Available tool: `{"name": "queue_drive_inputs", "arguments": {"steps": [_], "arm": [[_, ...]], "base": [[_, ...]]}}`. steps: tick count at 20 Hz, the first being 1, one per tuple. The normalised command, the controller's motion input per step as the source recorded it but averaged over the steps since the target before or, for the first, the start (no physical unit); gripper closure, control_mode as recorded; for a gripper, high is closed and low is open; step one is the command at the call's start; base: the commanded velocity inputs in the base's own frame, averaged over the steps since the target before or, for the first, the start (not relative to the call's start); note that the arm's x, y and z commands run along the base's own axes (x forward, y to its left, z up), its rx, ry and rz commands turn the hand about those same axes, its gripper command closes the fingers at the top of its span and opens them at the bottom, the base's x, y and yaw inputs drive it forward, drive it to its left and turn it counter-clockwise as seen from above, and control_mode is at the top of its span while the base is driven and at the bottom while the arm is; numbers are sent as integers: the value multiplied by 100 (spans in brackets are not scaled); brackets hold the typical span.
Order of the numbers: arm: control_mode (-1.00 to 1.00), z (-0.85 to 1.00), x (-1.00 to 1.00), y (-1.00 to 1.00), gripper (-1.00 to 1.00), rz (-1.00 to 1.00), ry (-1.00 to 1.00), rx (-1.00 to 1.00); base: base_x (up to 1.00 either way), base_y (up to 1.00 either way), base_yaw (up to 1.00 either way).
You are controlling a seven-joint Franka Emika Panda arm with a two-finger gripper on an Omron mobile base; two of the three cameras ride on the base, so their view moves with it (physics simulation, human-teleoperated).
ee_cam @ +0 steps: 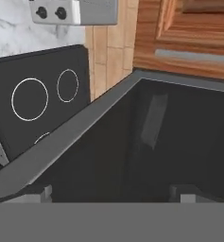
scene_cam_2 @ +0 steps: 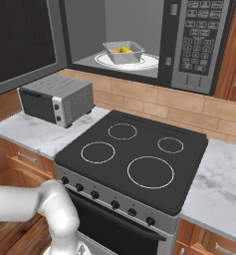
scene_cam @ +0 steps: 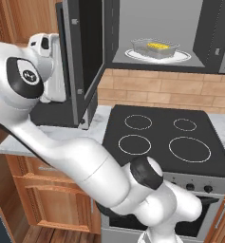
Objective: Place the tupperware containing the shrimp and corn meal in the microwave. Close the microwave door and press the start button to reheat the meal.
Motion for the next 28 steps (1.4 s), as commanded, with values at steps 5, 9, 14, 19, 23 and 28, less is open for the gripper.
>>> {"name": "queue_drive_inputs", "arguments": {"steps": [5, 9, 14, 19, 23, 28], "arm": [[-100, -26, 0, -100, -100, -17, -4, 0], [-100, -32, 0, -100, -100, -15, -3, 0], [-100, -32, 0, -100, -100, -13, -5, 0], [-100, -36, 6, -100, -100, -9, -2, 0], [-100, -31, 29, -93, -100, -4, 0, 0], [-100, -18, 46, -78, -100, 0, 0, 0]], "base": [[0, 0, 0], [0, 0, 0], [0, 0, 0], [0, 0, 0], [0, 0, 0], [0, 0, 0]]}}
